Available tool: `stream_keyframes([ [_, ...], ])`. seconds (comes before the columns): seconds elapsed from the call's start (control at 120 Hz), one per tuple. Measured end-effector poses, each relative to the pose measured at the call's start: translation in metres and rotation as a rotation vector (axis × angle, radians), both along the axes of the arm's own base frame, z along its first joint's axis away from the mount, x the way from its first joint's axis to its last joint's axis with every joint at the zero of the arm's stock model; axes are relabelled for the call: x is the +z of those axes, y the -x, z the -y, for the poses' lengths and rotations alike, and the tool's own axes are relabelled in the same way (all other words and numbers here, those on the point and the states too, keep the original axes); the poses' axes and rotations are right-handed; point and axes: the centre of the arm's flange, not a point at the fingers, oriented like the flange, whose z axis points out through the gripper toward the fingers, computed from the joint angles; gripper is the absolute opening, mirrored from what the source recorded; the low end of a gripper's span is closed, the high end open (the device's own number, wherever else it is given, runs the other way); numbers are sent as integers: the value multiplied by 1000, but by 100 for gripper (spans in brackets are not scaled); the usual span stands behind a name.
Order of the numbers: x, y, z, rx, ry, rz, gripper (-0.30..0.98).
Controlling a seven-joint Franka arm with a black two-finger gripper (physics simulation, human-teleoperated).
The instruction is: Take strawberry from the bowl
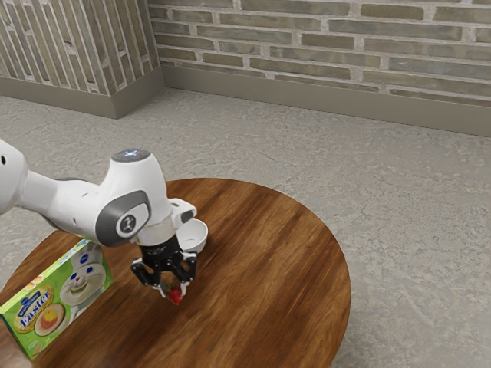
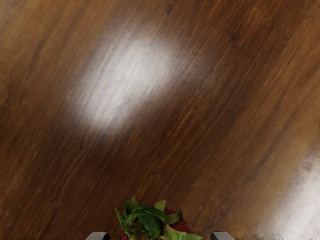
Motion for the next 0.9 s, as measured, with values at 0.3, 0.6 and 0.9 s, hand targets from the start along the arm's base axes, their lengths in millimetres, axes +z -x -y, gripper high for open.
stream_keyframes([
  [0.3,223,-73,-33,-4,10,282,58],
  [0.6,347,-29,-104,190,-26,173,66],
  [0.9,357,-24,-126,-27,-117,88,68],
])
